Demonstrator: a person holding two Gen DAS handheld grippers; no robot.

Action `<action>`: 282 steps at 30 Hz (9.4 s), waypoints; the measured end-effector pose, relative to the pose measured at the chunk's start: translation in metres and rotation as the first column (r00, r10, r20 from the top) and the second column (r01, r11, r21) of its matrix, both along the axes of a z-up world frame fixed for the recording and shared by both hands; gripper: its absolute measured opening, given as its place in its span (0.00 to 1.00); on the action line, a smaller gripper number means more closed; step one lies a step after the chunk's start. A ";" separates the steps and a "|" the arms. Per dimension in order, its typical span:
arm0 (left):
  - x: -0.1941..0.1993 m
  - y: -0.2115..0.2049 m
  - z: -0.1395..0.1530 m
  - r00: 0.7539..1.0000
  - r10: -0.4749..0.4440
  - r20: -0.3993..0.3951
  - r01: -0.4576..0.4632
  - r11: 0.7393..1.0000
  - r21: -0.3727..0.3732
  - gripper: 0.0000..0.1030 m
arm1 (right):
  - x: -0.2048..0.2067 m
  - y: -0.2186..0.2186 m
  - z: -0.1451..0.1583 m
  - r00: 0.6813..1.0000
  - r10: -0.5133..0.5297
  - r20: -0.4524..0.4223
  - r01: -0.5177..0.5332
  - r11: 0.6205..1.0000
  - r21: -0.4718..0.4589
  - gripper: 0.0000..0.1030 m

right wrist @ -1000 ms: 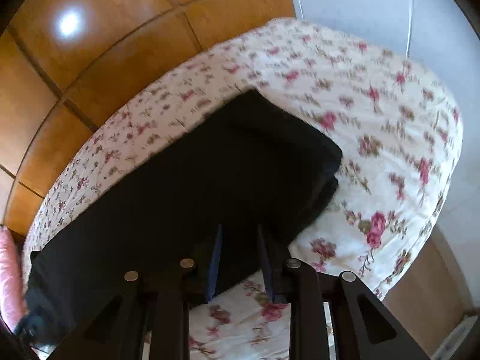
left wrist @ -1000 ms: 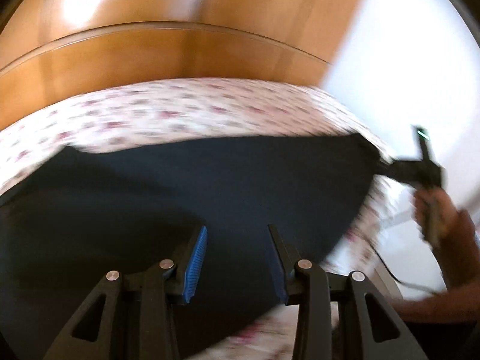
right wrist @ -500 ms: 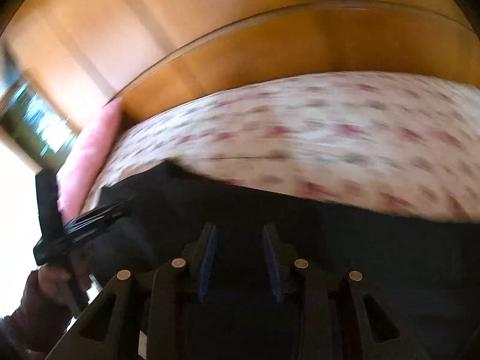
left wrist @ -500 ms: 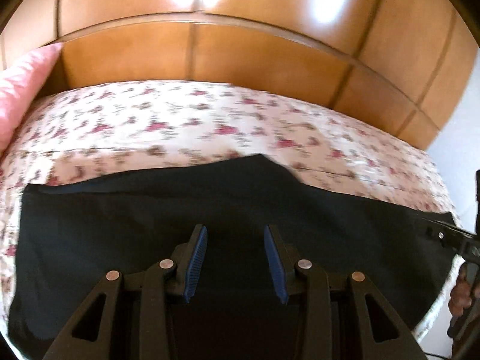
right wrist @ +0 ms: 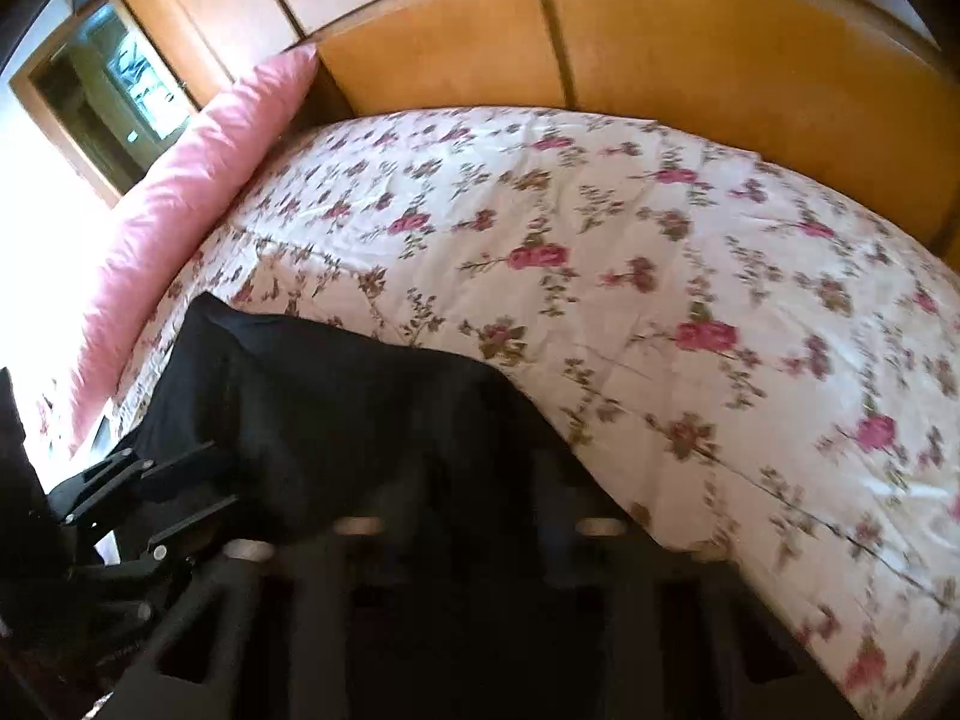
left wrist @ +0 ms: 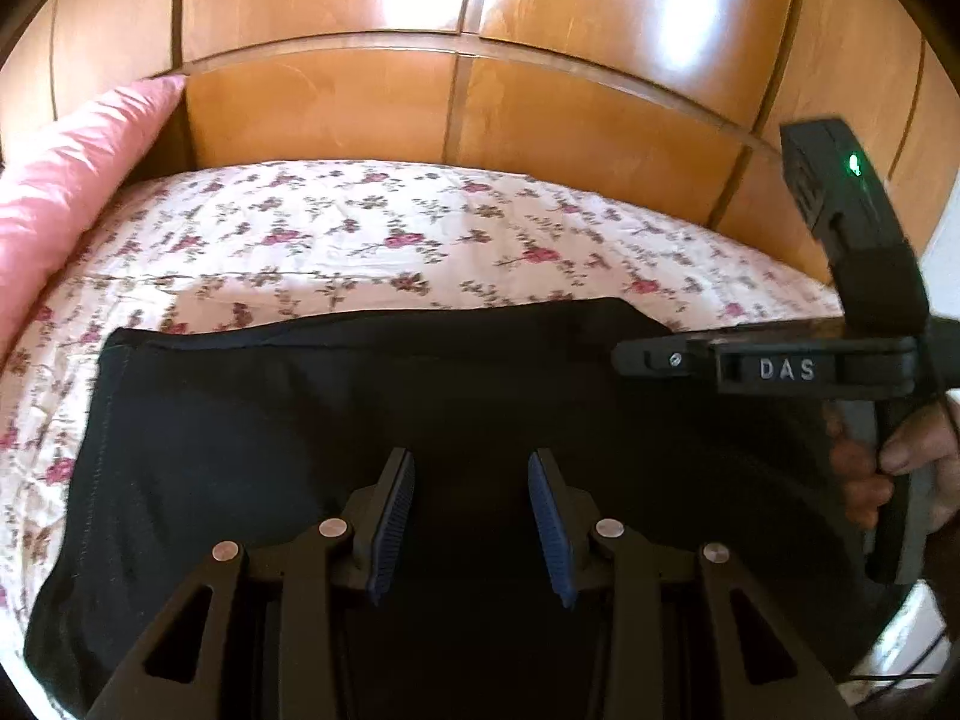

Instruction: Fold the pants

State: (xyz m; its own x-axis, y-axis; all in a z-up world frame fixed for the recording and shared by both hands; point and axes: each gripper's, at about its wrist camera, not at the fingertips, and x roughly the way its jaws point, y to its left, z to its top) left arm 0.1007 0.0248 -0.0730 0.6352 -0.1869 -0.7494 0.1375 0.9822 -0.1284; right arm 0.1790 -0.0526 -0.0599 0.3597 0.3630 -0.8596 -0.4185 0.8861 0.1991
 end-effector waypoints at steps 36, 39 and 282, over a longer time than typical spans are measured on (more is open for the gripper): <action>-0.071 0.134 -0.026 0.909 0.417 0.021 -0.417 0.909 -0.019 0.40 | -0.148 0.018 -0.001 0.978 -0.046 0.205 0.089 0.976 -0.201 0.46; -0.069 0.135 -0.025 0.906 0.423 0.021 -0.423 0.906 -0.024 0.40 | -0.154 0.018 -0.003 0.974 -0.037 0.223 0.087 0.972 -0.220 0.47; -0.148 0.206 -0.035 0.842 0.434 -0.321 -0.537 0.614 -0.579 0.30 | -0.153 -0.023 0.003 0.934 -0.134 0.332 0.177 0.979 -0.104 0.67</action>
State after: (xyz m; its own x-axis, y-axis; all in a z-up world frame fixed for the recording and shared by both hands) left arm -0.0472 0.2305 -0.1076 0.6758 -0.3331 -0.6575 -0.4048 0.5777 -0.7088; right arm 0.0263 -0.0759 -0.0569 0.6673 0.1734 -0.7243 -0.2957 0.9543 -0.0440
